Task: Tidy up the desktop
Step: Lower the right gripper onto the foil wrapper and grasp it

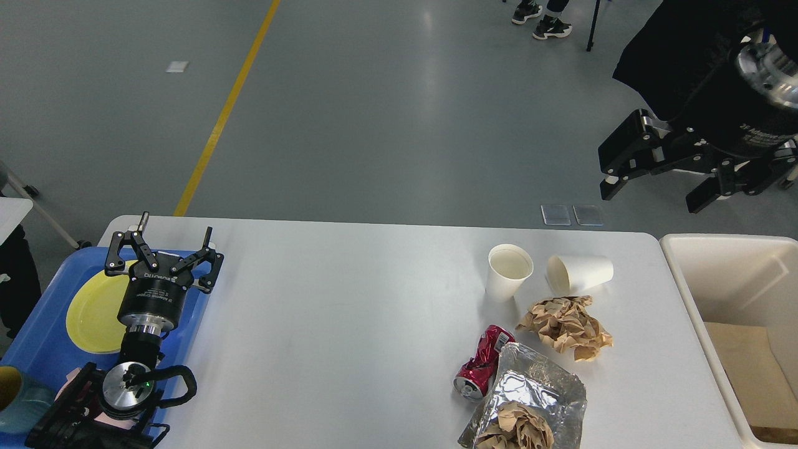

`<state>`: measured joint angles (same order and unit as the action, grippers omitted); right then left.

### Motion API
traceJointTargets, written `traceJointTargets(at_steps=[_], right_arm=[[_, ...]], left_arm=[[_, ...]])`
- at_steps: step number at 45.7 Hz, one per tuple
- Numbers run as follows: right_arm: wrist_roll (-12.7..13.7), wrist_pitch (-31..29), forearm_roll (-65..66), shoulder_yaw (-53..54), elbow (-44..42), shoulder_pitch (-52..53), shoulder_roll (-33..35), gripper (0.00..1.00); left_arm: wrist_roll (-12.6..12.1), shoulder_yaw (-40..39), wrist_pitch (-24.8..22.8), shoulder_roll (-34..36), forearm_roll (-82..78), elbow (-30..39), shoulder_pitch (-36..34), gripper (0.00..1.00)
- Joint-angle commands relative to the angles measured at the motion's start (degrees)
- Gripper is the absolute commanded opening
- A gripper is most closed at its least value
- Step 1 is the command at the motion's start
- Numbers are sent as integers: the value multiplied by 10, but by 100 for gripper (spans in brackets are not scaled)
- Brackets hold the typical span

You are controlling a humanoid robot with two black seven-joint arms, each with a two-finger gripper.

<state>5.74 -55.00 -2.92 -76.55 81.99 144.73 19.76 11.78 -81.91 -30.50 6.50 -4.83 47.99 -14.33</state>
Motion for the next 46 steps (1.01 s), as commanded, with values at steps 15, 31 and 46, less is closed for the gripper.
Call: traceJointTargets(at_steps=[15,31,46], right_arm=[[0,82,-20,31,44,-196,10,97],[1,328,-19,82,39,-472,49,97],[1,437,-18,171,21,-606,43,97]], left_arm=[[0,0,0,0,1,0,0,96],[0,0,0,0,0,0,-1,96],[0,0,0,0,0,0,0,96]])
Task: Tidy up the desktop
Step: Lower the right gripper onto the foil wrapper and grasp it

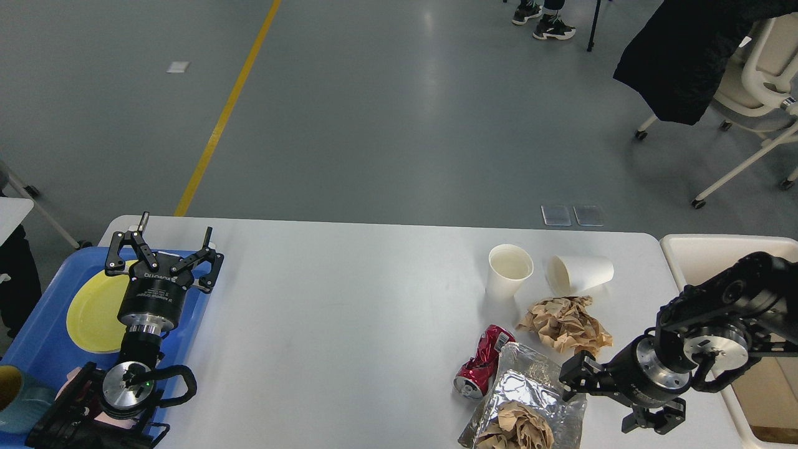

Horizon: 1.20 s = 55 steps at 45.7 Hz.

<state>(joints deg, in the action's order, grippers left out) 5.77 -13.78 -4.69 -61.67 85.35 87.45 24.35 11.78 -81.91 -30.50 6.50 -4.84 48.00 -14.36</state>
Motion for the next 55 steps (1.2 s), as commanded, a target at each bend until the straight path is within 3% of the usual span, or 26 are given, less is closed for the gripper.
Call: traceJointTargets(at_steps=[1,9,19,29,34,37,41,43,45,55], right_arm=[[0,31,-1,24,-17,-40,-4,97],[-1,53,-1,27,-44,-77,-4,96],[0,54,-1,51,-50,-100,-11,80],[0,54,-2,74,-71,-130,-26,79],[0,55,-2,76,-88,-149,-40,73],[-1,55,-3,77,-88,-153,-40,58],[-1,54,-8,77,-87,-153,-40,22],[-1,54,-14,77,-86,-152,-40,10],[-1,54,-17,77,-86,-150,-40,5],[-1,44,-18,76,-86,-148,-40,0]], left_arm=[[0,0,0,0,0,0,0,96],[0,0,0,0,0,1,-1,96],[0,0,0,0,0,0,0,96],[0,0,0,0,0,0,-1,96],[0,0,0,0,0,0,-1,96],[0,0,0,0,0,0,-1,96],[0,0,0,0,0,0,-1,96],[0,0,0,0,0,0,-1,96],[0,0,0,0,0,0,-1,96],[0,0,0,0,1,0,-1,96]])
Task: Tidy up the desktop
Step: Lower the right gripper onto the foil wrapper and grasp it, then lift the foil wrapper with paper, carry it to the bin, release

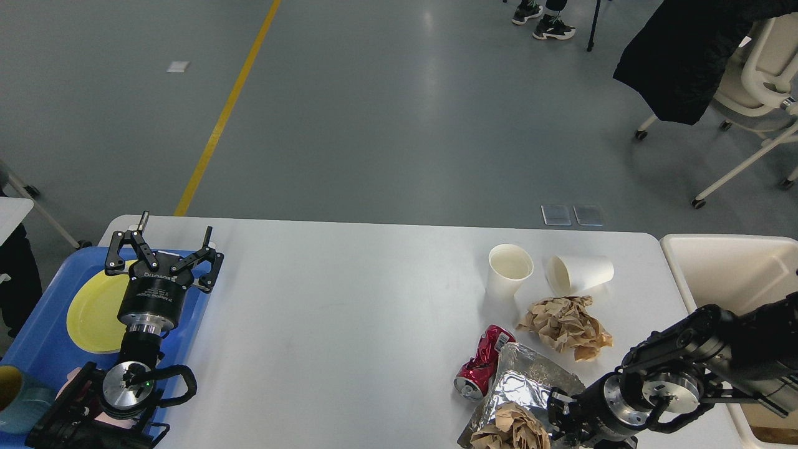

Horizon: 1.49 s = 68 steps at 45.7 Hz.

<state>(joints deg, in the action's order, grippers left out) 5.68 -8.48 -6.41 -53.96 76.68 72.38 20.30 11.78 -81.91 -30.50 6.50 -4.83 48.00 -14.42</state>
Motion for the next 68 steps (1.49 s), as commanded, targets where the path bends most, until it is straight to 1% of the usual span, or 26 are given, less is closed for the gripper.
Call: traceJointTargets(at_steps=[1,9,17,20,25,29,35,37,43,50,54,60,63,68], right_arm=[[0,-11,-1,-1,0,3,0,0],[0,-43,-3,-1,1,8,2,0],[0,-51,-4,-4,7,16,11,0],[0,-81,-8,-7,7,27,18,0],[0,-153,-23,-9,16,72,48,0],[-1,-190,-23,-18,45,122,68,0],[-1,-209,-28,-44,89,204,84,0],[-1,-226,-34,-53,103,244,90,0],[-3,-281,-63,-89,109,327,95,0],[-4,-334,-93,-158,121,457,91,0],[-3,-348,-93,-196,127,526,84,0],[-2,-354,-93,-260,134,608,48,0],[-1,-352,-89,-280,134,629,41,0],[-1,-345,-84,-294,129,631,41,0]], left_arm=[[0,0,0,0,0,0,0,96],[0,0,0,0,1,0,0,96],[0,0,0,0,0,0,0,96],[0,0,0,0,0,0,0,96],[0,0,0,0,1,0,0,96],[0,0,0,0,1,0,0,96],[0,0,0,0,1,0,0,96],[0,0,0,0,0,0,0,96],[0,0,0,0,1,0,0,96],[0,0,0,0,0,0,0,96],[0,0,0,0,0,0,0,96],[0,0,0,0,1,0,0,96],[0,0,0,0,0,0,0,96],[0,0,0,0,1,0,0,96]])
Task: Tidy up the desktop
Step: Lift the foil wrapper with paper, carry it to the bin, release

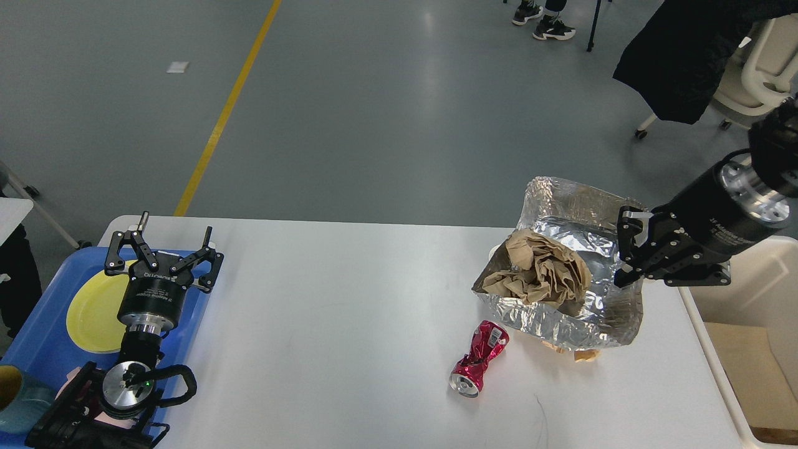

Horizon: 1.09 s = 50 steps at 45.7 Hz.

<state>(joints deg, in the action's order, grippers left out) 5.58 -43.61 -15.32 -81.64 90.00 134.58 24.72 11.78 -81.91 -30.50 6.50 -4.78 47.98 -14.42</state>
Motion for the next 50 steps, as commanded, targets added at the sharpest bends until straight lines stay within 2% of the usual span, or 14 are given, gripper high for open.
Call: traceJointTargets(at_steps=[1,7,12,17,32,41,50], right_arm=[[0,8,6,-19,-4,9,-3,0],[-1,33,3,-22,-10,-11,2,0],[0,76,0,-27,-32,-62,31,0],[0,105,-2,-27,-82,-134,78,0],[0,134,-6,31,-272,-335,208,0],[1,167,-6,90,-370,-485,212,0],[2,172,-7,145,-484,-580,214,0]], left_arm=[[0,0,0,0,-1,0,0,96],[0,0,0,0,-1,0,0,96],[0,0,0,0,-1,0,0,96],[0,0,0,0,0,0,0,96],[0,0,0,0,-1,0,0,96],[0,0,0,0,0,0,0,96],[0,0,0,0,-1,0,0,96]])
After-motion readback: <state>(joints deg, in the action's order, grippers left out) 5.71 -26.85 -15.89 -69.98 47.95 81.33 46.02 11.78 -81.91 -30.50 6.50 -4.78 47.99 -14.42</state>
